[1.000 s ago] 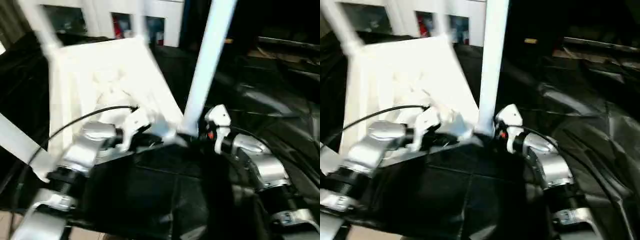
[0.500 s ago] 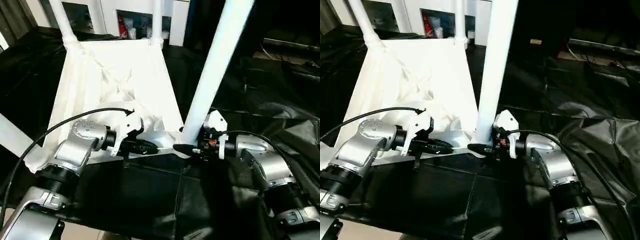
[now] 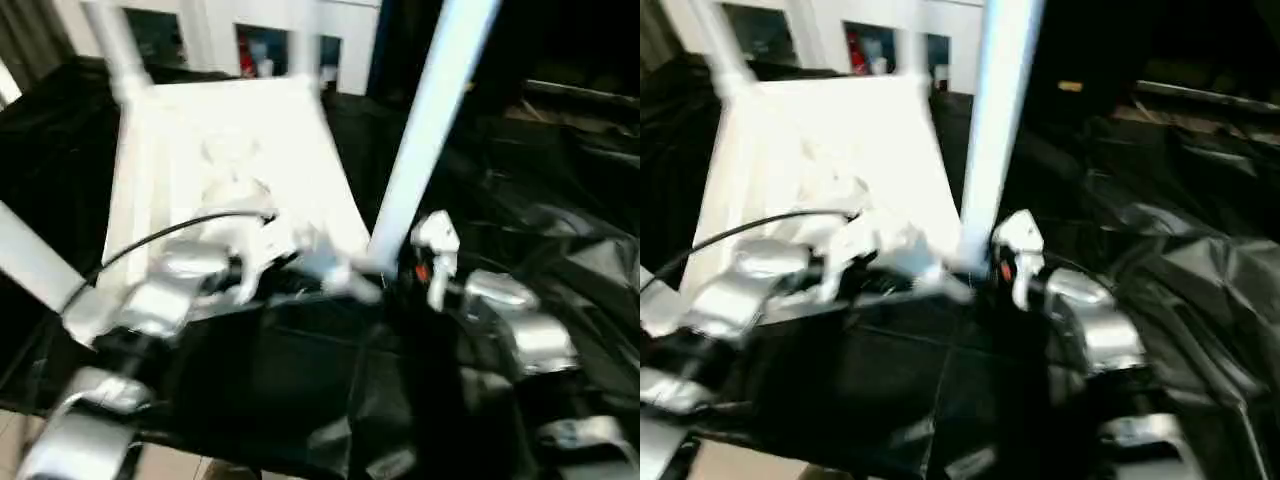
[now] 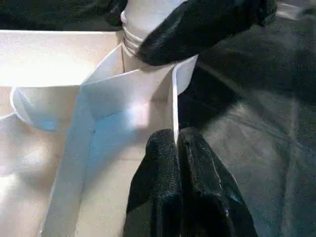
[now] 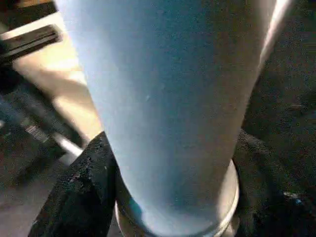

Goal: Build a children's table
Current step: Rotate leg to tighten

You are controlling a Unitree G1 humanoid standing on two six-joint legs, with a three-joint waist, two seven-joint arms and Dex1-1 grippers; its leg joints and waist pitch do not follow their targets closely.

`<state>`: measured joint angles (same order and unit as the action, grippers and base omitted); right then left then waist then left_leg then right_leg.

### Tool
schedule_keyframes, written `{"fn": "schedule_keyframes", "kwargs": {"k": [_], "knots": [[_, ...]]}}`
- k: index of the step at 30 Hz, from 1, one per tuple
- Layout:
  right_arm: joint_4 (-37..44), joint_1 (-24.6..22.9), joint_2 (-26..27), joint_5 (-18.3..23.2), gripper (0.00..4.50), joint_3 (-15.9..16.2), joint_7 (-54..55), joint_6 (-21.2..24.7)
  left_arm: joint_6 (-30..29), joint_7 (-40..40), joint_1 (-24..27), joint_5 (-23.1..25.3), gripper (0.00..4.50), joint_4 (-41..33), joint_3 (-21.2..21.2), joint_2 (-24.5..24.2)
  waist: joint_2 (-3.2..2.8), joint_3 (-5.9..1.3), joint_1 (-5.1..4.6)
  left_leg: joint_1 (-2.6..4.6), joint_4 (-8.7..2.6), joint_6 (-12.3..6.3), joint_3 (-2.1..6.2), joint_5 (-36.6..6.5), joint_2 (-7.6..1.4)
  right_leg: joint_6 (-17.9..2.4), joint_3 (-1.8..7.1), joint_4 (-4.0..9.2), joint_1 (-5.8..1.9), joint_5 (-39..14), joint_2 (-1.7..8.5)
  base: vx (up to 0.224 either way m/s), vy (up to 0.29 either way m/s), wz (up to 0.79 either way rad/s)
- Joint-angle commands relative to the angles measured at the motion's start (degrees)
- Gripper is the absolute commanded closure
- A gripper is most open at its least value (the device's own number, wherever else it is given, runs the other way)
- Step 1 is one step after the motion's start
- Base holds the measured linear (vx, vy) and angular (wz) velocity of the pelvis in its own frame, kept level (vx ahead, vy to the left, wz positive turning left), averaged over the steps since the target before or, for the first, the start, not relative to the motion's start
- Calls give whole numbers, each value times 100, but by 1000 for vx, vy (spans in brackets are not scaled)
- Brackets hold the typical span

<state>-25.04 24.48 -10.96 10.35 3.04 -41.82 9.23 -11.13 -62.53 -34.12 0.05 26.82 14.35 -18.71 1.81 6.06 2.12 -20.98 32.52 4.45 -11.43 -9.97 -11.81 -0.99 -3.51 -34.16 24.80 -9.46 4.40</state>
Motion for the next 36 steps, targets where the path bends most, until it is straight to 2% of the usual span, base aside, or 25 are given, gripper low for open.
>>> {"fn": "schedule_keyframes", "kwargs": {"k": [1, 2, 3, 4, 5, 6, 7, 8, 9, 10, 11, 13, 14, 15, 17, 19, 21, 23, 24, 25, 27, 28, 31, 33, 36], "knots": [[-173, -194, 522, -239, 178, 195, 830, 255, -206, 835, -66, 160, 450, 331, 135, 548, 49, -307, -5, 56, -366, -226, 61, -1265, -117, -892, 276, 507, -280, -2246, 329, 0, 0, 0], [-175, -194, 543, -245, 178, 191, 866, 263, -212, 872, -74, 169, 450, 342, 134, 570, 53, -304, -10, 47, -375, -192, 72, -1294, -119, -860, 271, 507, -289, -2323, 332, 0, 0, 0], [-209, -187, 759, -340, 178, 173, 1262, 338, -283, 1217, -153, 246, 450, 442, 137, 792, 61, -293, -16, 59, -386, -167, 75, -1402, -114, -772, 266, 543, -274, -2546, 332, 0, 0, 0], [-219, -184, 796, -363, 178, 173, 1335, 347, -293, 1270, -166, 259, 450, 460, 139, 830, 54, -288, -12, 95, -383, -160, 78, -1517, -110, -697, 268, 579, -248, -2770, 339, 0, 0, 0], [-240, -178, 868, -408, 178, 174, 1477, 361, -308, 1372, -192, 285, 450, 497, 142, 904, 55, -274, -21, 98, -397, -158, 85, -1611, -110, -642, 265, 611, -236, -2943, 343, 0, 0, 0], [-257, -172, 922, -451, 178, 202, 1554, 344, -320, 1452, -210, 295, 450, 523, 143, 978, 38, -269, -21, 113, -411, -151, 108, -1781, -105, -559, 245, 640, -246, -3214, 354, 0, 0, 0], [-314, -148, 1104, -606, 178, 341, 1771, 232, -353, 1733, -270, 318, 450, 599, 155, 1261, 38, -269, -21, 113, -411, -151, 108, -1781, -105, -559, 245, 640, -246, -3214, 354, 0, 0, 0], [-332, -139, 1160, -661, 178, 410, 1814, 163, -361, 1822, -287, 318, 450, 614, 162, 1371, 43, -261, -36, 163, -426, -108, 127, -1946, -110, -469, 226, 693, -228, -3446, 363, 0, 0, 0], [-341, -132, 1190, -704, 178, 459, 1846, 114, -380, 1856, -293, 310, 450, 601, 172, 1455, 45, -270, -38, 168, -429, -112, 127, -1959, -111, -454, 228, 695, -231, -3449, 366, 0, 0, 0], [-342, -130, 1196, -723, 123, 478, 1858, 91, -393, 1850, -290, 302, 450, 580, 178, 1491, 55, -289, -34, 142, -443, -149, 133, -1848, -104, -445, 227, 685, -269, -3315, 362, 0, 0, 0], [-322, -134, 1199, -729, 109, 462, 1875, 90, -381, 1834, -287, 310, 450, 575, 176, 1511, 25, -314, -30, 142, -444, -167, 131, -1810, -109, -461, 238, 675, -271, -3217, 360, 0, 0, 0], [-304, -136, 1194, -724, 109, 440, 1880, 97, -374, 1810, -285, 311, 450, 571, 171, 1520, 38, -320, -38, 112, -448, -232, 129, -1740, -104, -504, 246, 653, -283, -2999, 352, 0, 0, 0], [-252, -125, 1093, -677, 101, 371, 1776, 129, -343, 1669, -263, 304, 450, 537, 147, 1434, 24, -345, -33, 113, -441, -269, 121, -1675, -104, -566, 255, 633, -289, -2812, 354, 0, 0, 0], [-228, -115, 1020, -662, 66, 356, 1690, 131, -321, 1587, -253, 304, 450, 524, 137, 1372, 18, -357, -28, 92, -445, -315, 117, -1575, -105, -654, 257, 607, -312, -2550, 351, 0, 0, 0], [-176, -103, 864, -644, 66, 389, 1432, 113, -265, 1417, -230, 295, 450, 511, 124, 1250, 27, -366, -28, 89, -440, -348, 111, -1538, -105, -714, 258, 588, -321, -2390, 349, 0, 0, 0], [18, -120, 465, -506, 66, 493, 668, 80, -182, 988, -139, 239, 450, 404, 120, 973, 33, -388, -14, 72, -423, -456, 107, -1446, -103, -805, 253, 564, -364, -2202, 362, 0, 0, 0], [147, -136, 212, -390, 66, 534, 203, 54, -123, 701, -77, 194, 450, 323, 132, 810, 43, -392, -17, 36, -414, -520, 103, -1296, -107, -882, 253, 537, -382, -2007, 368, 0, 0, 0], [313, -151, -94, -207, 66, 528, -391, 100, -80, 269, 12, 91, 450, 179, 149, 585, 44, -403, 3, 44, -396, -576, 100, -1223, -108, -921, 248, 535, -398, -2004, 384, 0, 0, 0], [383, -155, -223, -129, 66, 519, -659, 123, -32, 71, 54, 35, 450, 107, 155, 490, 42, -412, 6, 28, -388, -637, 96, -1079, -116, -986, 247, 501, -417, -1796, 383, 0, 0, 0], [461, -158, -370, -39, 66, 506, -968, 156, 39, -164, 103, -38, 450, 20, 162, 382, 31, -407, 5, 34, -383, -670, 89, -1030, -132, -1054, 244, 494, -400, -1669, 377, 0, 0, 0], [524, -148, -574, 60, 66, 500, -1350, 201, -28, -501, 171, -149, 450, -142, 189, 215, 21, -441, 17, 55, -357, -700, 74, -879, -142, -1195, 246, 439, -415, -1363, 371, 0, 0, 0], [551, -145, -652, 115, 66, 493, -1510, 227, -32, -613, 191, -179, 450, -192, 204, 149, 25, -464, 11, 41, -339, -756, 65, -669, -147, -1333, 252, 377, -427, -900, 351, 0, 0, 0], [661, -123, -930, 257, 66, 497, -2033, 305, -119, -1109, 292, -348, 450, -408, 234, -135, 26, -486, 29, 46, -300, -919, 46, -371, -150, -1577, 245, 288, -426, -250, 326, 0, 0, 0], [668, -119, -995, 251, 66, 517, -2128, 281, -124, -1216, 314, -377, 450, -442, 245, -201, 7, -483, 54, 57, -287, -974, 32, -272, -161, -1658, 241, 265, -408, -87, 313, 0, 0, 0], [601, -114, -1143, 181, 66, 593, -2303, 204, -121, -1356, 355, -439, 450, -487, 231, -315, 19, -465, 94, 51, -282, -892, 28, -381, -179, -1657, 237, 265, -406, -295, 323, 0, 0, 0]]}}
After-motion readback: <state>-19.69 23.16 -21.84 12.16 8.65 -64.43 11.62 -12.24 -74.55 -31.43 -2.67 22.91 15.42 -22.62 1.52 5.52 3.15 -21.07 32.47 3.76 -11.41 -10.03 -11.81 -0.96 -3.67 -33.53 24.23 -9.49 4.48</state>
